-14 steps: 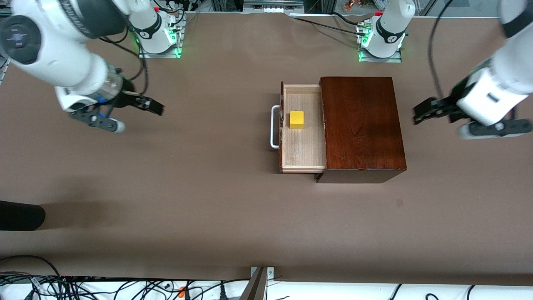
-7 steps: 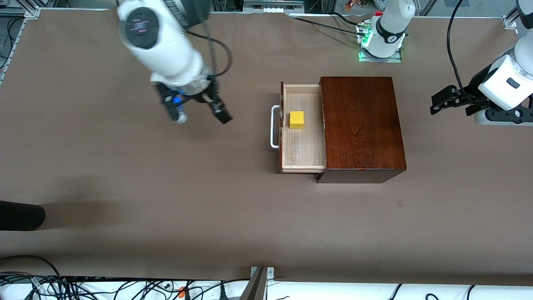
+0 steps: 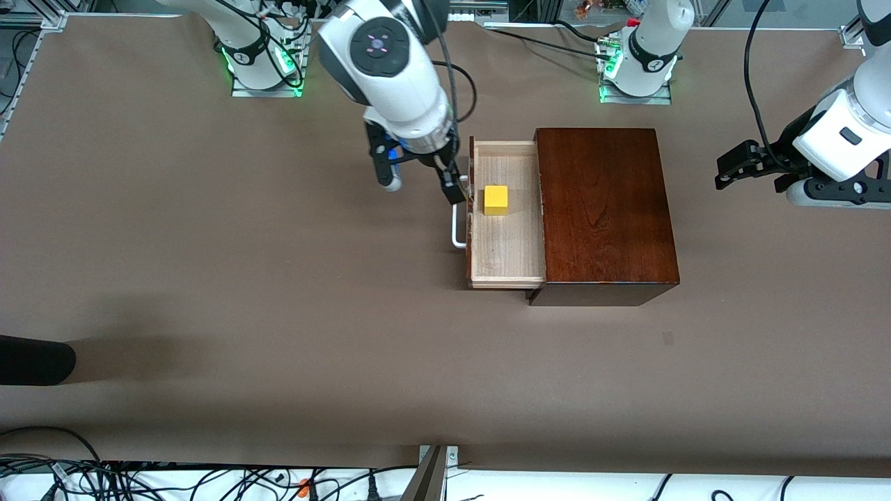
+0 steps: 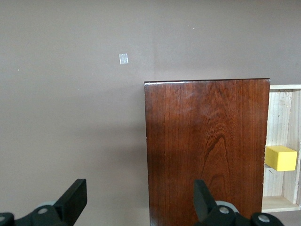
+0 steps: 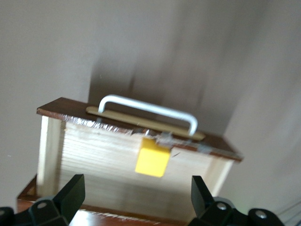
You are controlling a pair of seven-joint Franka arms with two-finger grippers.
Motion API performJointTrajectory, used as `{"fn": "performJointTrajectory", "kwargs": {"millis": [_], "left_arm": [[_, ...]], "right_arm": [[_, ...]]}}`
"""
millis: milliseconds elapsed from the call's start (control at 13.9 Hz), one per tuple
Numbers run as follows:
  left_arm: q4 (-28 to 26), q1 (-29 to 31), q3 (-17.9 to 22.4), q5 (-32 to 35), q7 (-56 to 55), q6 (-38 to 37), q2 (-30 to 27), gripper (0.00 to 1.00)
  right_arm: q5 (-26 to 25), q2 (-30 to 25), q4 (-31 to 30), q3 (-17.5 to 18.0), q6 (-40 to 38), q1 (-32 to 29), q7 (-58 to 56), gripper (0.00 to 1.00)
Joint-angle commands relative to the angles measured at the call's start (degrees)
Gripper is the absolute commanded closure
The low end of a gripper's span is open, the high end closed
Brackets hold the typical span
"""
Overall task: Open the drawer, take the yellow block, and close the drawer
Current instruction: 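Reach the right gripper over the open drawer above the yellow cube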
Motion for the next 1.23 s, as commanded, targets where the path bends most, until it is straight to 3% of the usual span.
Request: {"fn": "performJointTrajectory", "kwargs": {"millis": [0,217,650,1155], "left_arm": [[-1.05,0.04,0.47,-0.37,3.17,-0.76,-1.52,0.0],[-0.79,-0.04,0.3,-0.28,3.27,-0.77,-1.26,0.0],[-0.88,-0.13,0.04,2.09,3.27,-1.03,-1.26,0.0],[-0.18,-0.22,0.04,2.0,3.0,-1.03,-1.17,0.0]], "right_arm": [[-0.98,6.28,7.07,-1.01,3.12,2.84,8.35,0.0],[-1.43,11.21,11.22,-1.01,4.97,3.9,13.54,0.0],[-5.02,16.13,11.22,-1.28,7.7,7.5,16.54,0.0],[-6.44,17.02,11.13,-1.28,3.76,8.39,16.54,0.0]]}}
